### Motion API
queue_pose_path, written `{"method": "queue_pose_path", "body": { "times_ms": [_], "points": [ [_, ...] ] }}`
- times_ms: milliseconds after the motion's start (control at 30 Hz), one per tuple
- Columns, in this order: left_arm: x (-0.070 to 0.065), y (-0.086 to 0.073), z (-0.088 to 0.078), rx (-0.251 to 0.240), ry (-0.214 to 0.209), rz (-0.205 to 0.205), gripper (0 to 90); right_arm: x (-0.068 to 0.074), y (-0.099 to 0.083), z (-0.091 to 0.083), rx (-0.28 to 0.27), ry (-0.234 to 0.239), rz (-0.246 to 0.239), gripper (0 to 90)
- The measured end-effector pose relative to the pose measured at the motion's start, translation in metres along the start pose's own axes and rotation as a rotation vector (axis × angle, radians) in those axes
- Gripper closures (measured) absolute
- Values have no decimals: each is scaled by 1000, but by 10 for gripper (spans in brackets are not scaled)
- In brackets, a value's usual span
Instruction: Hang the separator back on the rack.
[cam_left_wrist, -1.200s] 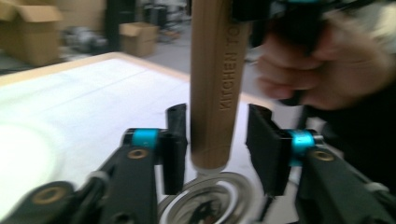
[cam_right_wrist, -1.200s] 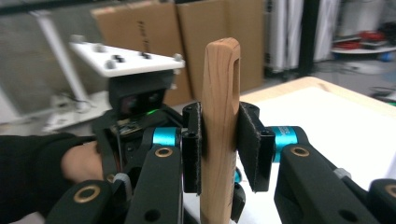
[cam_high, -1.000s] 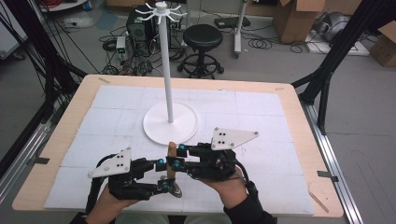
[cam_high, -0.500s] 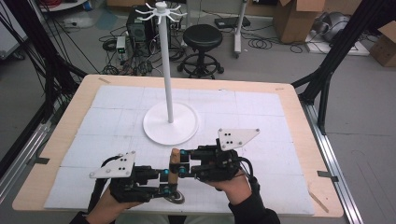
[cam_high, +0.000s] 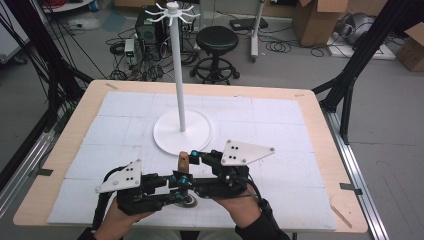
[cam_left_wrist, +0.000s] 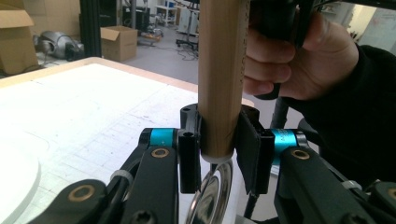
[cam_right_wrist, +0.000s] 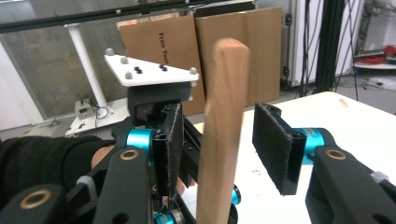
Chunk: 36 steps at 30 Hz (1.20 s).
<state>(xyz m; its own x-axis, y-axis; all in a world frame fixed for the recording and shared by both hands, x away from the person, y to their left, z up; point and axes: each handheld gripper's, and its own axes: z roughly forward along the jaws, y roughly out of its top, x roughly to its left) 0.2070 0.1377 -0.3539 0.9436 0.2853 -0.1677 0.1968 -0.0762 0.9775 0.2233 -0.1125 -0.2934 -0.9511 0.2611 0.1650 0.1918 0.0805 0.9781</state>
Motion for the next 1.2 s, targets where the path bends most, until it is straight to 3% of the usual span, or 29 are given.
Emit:
{"method": "queue_pose_path", "body": {
  "times_ms": [233, 333, 367, 400, 467, 600, 767, 867, 1000, 1200],
  "points": [
    [2, 0, -2, -4, 12, -6, 714, -3, -4, 0, -11, 9, 23, 718],
    [4, -1, -2, -12, -8, -12, 708, -5, -3, 1, -9, 26, 34, 730],
    [5, -2, -3, -23, -18, -15, 681, -5, -2, 1, -7, 29, 36, 732],
    [7, -3, -5, -33, -17, -21, 598, -5, -2, 2, -6, 24, 37, 734],
    [11, -4, -12, -41, 13, -5, 493, -9, 0, 4, -5, 19, 28, 735],
    [26, -11, -36, -42, 102, 8, 326, -26, 4, 10, -21, 41, 65, 736],
    [48, -25, -67, -59, 211, -43, 257, -45, 20, 23, -3, 48, 41, 735],
    [56, -30, -79, -53, 277, -39, 240, -55, 35, 34, 8, 50, 22, 736],
    [60, -32, -85, -60, 324, -32, 188, -67, 60, 49, 23, 60, -11, 735],
    [62, -36, -87, -51, 331, -21, 199, -83, 98, 63, 11, 83, -31, 735]
  ]
}}
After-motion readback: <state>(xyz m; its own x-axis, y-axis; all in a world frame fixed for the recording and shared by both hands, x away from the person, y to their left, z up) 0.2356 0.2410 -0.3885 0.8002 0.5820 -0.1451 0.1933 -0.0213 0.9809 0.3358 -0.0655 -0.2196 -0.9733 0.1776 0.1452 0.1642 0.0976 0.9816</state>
